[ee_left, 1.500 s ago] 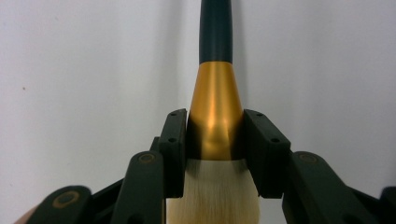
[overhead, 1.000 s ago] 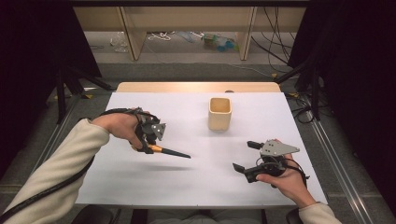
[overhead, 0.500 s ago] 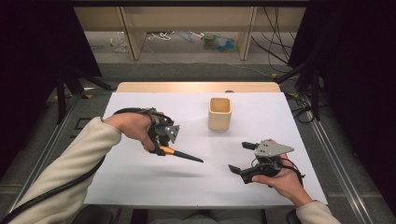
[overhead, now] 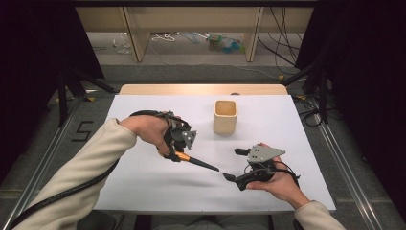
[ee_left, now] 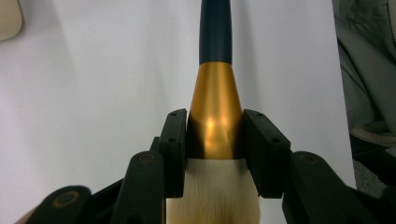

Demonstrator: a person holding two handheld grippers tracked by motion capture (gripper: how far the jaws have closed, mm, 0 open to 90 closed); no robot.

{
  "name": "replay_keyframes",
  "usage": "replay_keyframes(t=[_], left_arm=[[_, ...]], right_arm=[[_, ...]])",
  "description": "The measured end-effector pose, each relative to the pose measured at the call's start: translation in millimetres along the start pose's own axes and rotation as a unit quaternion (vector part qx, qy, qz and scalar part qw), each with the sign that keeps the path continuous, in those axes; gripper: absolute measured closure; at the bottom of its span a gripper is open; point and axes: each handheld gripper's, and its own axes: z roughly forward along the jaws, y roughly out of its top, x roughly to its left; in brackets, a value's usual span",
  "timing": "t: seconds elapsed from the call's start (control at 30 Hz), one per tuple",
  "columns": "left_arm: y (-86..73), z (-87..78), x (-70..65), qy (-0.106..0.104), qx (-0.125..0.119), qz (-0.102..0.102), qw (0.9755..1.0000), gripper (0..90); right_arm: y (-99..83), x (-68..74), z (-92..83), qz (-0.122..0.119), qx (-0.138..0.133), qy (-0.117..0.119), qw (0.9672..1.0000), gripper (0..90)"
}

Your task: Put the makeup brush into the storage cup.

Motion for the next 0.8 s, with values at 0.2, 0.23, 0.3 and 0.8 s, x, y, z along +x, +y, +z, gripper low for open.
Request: replay_keyframes(t=[0.2,0.23,0.3,0.8], left_arm=[[8.1,0.7,0.5,-0.001,0.004,0.009,0.9999,62.2],[9.4,0.6,0.5,-0.001,0.006,0.009,0.9999,62.2],[12.4,0.5,1.0,-0.002,0.007,0.011,0.9999,62.2],[28.8,3.6,3.5,-0.009,0.009,0.027,0.9996,62.2]], right_arm=[[2.7,1.6,11.1,-0.003,0.005,0.011,0.9999,9.8],[3.5,1.9,12.1,-0.005,0.008,0.012,0.9999,10.0],[5.2,3.8,17.0,-0.008,0.006,0.016,0.9998,10.3],[10.1,7.6,32.5,-0.020,0.011,0.026,0.9994,15.5]])
